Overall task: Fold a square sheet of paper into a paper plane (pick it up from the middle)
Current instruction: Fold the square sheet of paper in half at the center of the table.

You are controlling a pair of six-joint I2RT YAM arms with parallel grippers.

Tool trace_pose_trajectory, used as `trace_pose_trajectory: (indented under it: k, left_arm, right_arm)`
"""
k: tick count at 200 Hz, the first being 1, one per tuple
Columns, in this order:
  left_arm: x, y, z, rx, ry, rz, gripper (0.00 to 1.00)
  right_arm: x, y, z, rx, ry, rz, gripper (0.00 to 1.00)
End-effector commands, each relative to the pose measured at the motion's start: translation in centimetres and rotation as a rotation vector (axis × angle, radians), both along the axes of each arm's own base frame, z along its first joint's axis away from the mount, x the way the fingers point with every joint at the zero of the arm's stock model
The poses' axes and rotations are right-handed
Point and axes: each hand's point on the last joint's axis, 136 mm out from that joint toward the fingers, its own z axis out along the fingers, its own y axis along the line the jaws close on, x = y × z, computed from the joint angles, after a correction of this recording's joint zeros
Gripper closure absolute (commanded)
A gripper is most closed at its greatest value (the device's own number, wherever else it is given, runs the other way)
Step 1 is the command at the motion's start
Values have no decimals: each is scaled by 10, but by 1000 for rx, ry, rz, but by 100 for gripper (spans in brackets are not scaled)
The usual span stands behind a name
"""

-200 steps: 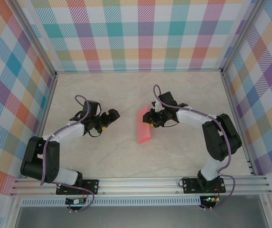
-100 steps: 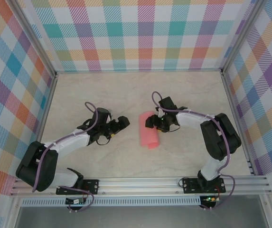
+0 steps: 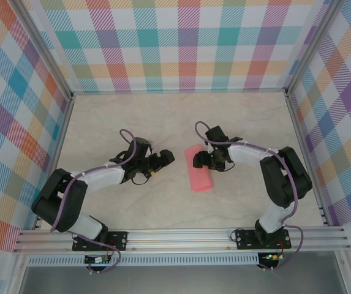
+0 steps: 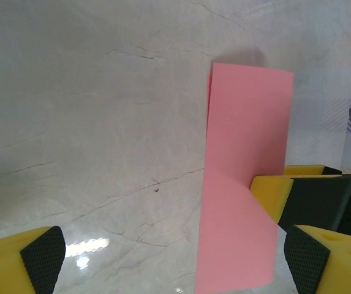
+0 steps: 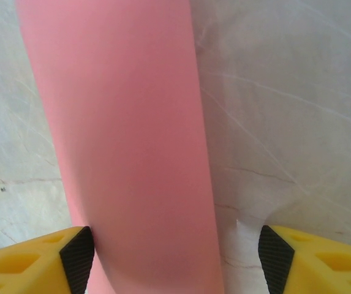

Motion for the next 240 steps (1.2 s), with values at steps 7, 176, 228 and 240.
trace_pose_trajectory:
  k: [7, 176, 228, 240]
  left_arm:
    - [4, -27, 14, -62, -43, -45, 9]
    - [33, -91, -15, -46, 20, -73, 75]
    - [36, -101, -27, -49, 42, -103, 96]
    - [37, -104, -29, -58, 49, -112, 100]
  right_arm:
    - [-7, -1, 7, 54, 37, 51, 32]
    - [-23, -27, -68, -181, 192, 68, 32]
    - [-31, -30, -86, -216, 204, 82, 31]
    - [-32, -29, -88, -216, 208, 83, 30]
